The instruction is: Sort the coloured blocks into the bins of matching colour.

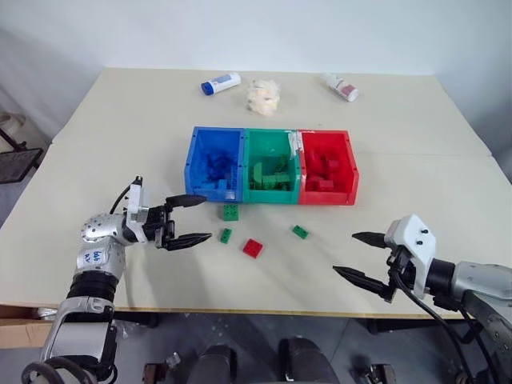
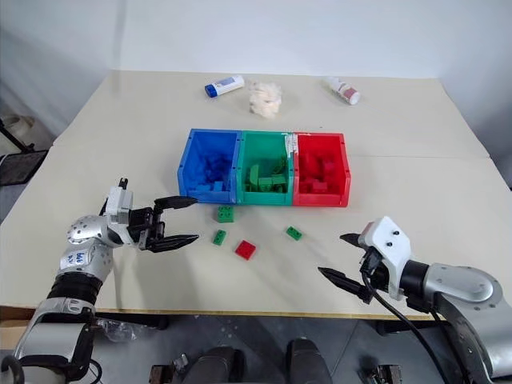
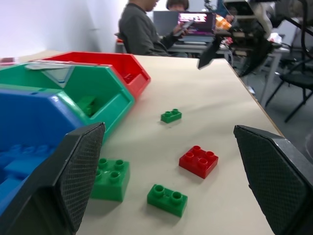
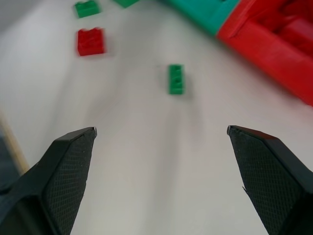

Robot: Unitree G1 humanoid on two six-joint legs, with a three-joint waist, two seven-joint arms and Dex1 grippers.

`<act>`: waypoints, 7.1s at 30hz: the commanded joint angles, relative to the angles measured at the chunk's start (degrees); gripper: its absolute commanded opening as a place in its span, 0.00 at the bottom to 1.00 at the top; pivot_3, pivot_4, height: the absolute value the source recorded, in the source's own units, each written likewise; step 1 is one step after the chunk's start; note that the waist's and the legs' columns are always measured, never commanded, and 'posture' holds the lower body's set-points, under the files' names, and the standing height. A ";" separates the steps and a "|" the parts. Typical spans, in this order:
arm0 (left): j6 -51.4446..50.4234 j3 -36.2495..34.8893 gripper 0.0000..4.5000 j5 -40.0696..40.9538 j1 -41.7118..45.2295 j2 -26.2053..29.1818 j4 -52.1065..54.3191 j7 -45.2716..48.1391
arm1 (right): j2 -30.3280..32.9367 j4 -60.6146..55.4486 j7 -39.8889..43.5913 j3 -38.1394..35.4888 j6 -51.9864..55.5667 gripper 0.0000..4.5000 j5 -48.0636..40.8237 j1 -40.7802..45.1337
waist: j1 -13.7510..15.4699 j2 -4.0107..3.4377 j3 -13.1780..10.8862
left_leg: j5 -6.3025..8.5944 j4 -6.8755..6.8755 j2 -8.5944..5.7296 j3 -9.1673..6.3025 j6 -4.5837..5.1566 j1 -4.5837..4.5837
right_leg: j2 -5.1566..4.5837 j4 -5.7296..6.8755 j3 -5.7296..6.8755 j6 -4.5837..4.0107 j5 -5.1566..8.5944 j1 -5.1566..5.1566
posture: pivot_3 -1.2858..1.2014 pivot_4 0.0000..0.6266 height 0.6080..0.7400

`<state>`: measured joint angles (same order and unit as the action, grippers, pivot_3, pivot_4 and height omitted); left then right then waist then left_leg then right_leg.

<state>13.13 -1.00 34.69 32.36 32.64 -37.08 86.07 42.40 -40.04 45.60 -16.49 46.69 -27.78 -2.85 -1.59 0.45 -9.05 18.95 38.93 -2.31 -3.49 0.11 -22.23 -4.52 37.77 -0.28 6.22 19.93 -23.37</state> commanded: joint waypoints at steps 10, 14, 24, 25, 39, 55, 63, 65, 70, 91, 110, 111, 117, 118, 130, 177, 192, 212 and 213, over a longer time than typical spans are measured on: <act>4.19 0.06 1.00 1.45 -3.45 -0.38 2.90 6.43 | -14.95 14.95 -12.26 15.76 -9.41 1.00 7.16 10.58 | 0.14 0.00 0.00 | 0.00 0.00 -0.03 0.00 0.00 -0.01 | -0.01 0.04 -0.01 0.00 0.00 -0.07 | 0.52 0.24 1.00; 3.74 -1.04 1.00 1.41 -4.77 -0.50 4.86 6.40 | -18.71 21.84 -13.44 18.42 -13.60 1.00 9.66 12.61 | 0.06 0.00 0.00 | -0.01 -0.02 -0.01 0.00 -0.02 -0.01 | 0.00 0.10 0.00 -0.01 0.00 -0.12 | 0.52 0.24 1.00; 2.41 -2.60 1.00 1.18 -6.16 -0.54 7.79 5.61 | -21.52 26.86 -13.99 20.09 -18.47 0.57 11.48 12.09 | 0.01 -0.01 0.01 | -0.01 -0.02 -0.02 0.00 -0.02 0.00 | 0.01 0.10 0.01 -0.01 0.00 -0.11 | 0.52 0.24 1.00; 2.33 -2.70 1.00 1.16 -6.23 -0.53 7.86 5.58 | -21.53 26.85 -14.11 20.13 -18.78 0.50 11.73 11.92 | 0.01 -0.01 0.01 | -0.01 -0.02 -0.01 0.00 -0.02 0.00 | 0.01 0.11 0.01 -0.01 0.00 -0.11 | 0.52 0.24 1.00; 1.98 -2.47 1.00 0.55 -5.62 -1.42 7.39 5.40 | -19.29 18.79 -14.93 18.45 -15.36 0.10 11.49 23.45 | -0.19 -0.04 -0.01 | -0.02 -0.01 0.02 0.06 -0.04 0.01 | 0.04 0.09 -0.01 -0.01 0.00 -0.13 | 0.52 0.24 1.00; 1.98 -2.46 1.00 0.21 -6.11 -2.34 8.34 5.59 | -24.09 41.07 -12.87 22.00 -28.04 0.85 17.48 39.46 | -0.27 -0.03 -0.01 | -0.02 -0.09 -0.02 0.03 -0.03 -0.01 | 0.00 0.25 0.05 -0.01 0.00 -0.17 | 0.52 0.24 1.00; 2.20 -2.34 1.00 -0.13 -4.69 -2.73 5.95 6.23 | -13.97 19.13 -3.04 19.84 -18.85 1.00 8.55 23.77 | 0.05 -0.03 -0.01 | -0.01 -0.07 -0.02 -0.01 -0.01 -0.04 | 0.00 0.19 0.05 0.00 0.00 -0.13 | 0.52 0.24 1.00; 2.52 -2.29 1.00 -0.24 -4.14 -2.68 4.86 6.40 | -10.13 14.40 -0.98 17.61 -17.68 1.00 6.46 17.96 | 0.36 -0.03 -0.01 | 0.00 -0.06 -0.04 -0.01 0.00 -0.05 | -0.02 0.15 0.05 0.00 0.00 -0.10 | 0.52 0.24 1.00; 3.13 -1.72 1.00 0.37 -3.39 -1.77 3.00 6.43 | -2.25 6.45 1.49 8.33 -14.02 1.00 1.47 4.60 | 0.13 -0.03 -0.01 | 0.02 -0.03 -0.02 -0.02 0.03 -0.03 | 0.00 0.00 0.05 0.00 0.00 -0.02 | 0.52 0.24 1.00; 3.25 -1.97 1.00 0.81 -3.65 -1.43 4.11 6.43 | -9.50 13.80 -2.60 30.97 -10.66 1.00 8.79 17.15 | 0.19 -0.02 -0.01 | 0.00 0.00 0.02 0.05 0.00 0.01 | 0.02 0.03 -0.01 0.00 0.00 -0.11 | 0.52 0.24 1.00; 1.57 -2.48 1.00 1.01 -8.00 0.16 8.53 6.43 | -19.85 29.15 -1.93 39.58 -18.43 0.50 17.18 23.33 | -0.04 -0.02 0.00 | -0.01 0.01 -0.01 0.01 -0.03 0.03 | 0.02 0.10 0.01 -0.01 0.00 -0.13 | 0.52 0.24 1.00; 1.52 -2.53 1.00 1.04 -8.07 0.16 8.61 6.43 | -19.66 28.62 -1.85 39.31 -18.52 0.43 17.12 23.06 | -0.04 -0.02 0.00 | -0.01 0.01 -0.01 0.01 -0.03 0.03 | 0.01 0.10 0.01 -0.01 0.00 -0.13 | 0.52 0.24 1.00; 1.28 -2.06 1.00 1.15 -9.03 0.95 9.34 6.43 | -17.99 21.20 -3.12 33.69 -16.27 0.32 14.67 20.97 | 0.04 -0.02 0.00 | -0.01 0.00 -0.02 0.01 -0.02 0.02 | 0.00 0.09 0.01 -0.01 0.00 -0.13 | 0.52 0.24 1.00; 1.37 -1.87 1.00 1.10 -9.21 1.21 9.44 6.43 | -17.73 19.81 -3.46 32.43 -15.46 0.32 13.99 20.62 | 0.04 -0.02 0.00 | -0.01 0.00 -0.02 0.01 -0.02 0.02 | 0.00 0.08 0.01 -0.01 0.00 -0.13 | 0.52 0.24 1.00; 0.55 -1.92 1.00 -1.66 -8.77 4.51 9.95 5.70 | -11.02 21.03 -10.76 11.19 -10.17 0.32 10.99 29.08 | -0.08 -0.04 -0.01 | -0.01 -0.07 -0.01 0.03 -0.02 0.02 | 0.00 0.02 -0.01 -0.01 0.00 -0.13 | 0.52 0.24 1.00; 1.46 -12.93 1.00 -7.53 -24.82 6.97 23.53 -12.85 | 8.48 20.50 18.50 4.04 -20.76 0.99 -0.58 9.21 | 0.28 -0.05 -0.03 | 0.03 -0.10 0.11 0.17 0.06 0.06 | -0.01 -0.19 -0.08 0.00 0.00 0.00 | 0.52 0.24 1.00; -18.62 1.37 1.00 -29.61 -36.10 -8.36 54.22 -50.54 | 4.67 26.74 20.59 12.27 -23.99 0.99 0.38 17.46 | 1.75 -0.06 -0.04 | 0.06 -0.11 0.04 0.18 0.11 0.04 | -0.02 -0.30 -0.11 0.02 -0.01 0.03 | 0.52 0.24 1.00; -34.91 10.26 0.25 -38.03 -31.56 -9.15 55.37 -58.63 | 5.07 27.02 20.15 11.03 -25.03 1.00 0.14 16.89 | 2.51 -0.18 0.03 | 0.05 -0.09 0.05 0.19 0.09 0.17 | -0.02 -0.41 -0.10 0.02 -0.01 0.23 | 0.52 0.24 1.00; -34.95 10.13 0.19 -37.64 -31.57 -9.49 55.14 -58.73 | 5.18 26.90 20.05 10.81 -24.96 1.00 0.12 16.76 | 2.57 -0.18 0.03 | 0.05 -0.09 0.05 0.19 0.09 0.17 | -0.03 -0.41 -0.10 0.02 -0.01 0.24 | 0.52 0.24 1.00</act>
<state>-19.29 8.90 -2.96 2.01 23.30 20.62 27.58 46.80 -11.22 65.64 -3.27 22.43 -26.54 14.08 0.98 0.27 -9.02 19.00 38.85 -2.26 -3.30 0.20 -22.06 -4.54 37.36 -0.38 6.24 19.92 -23.12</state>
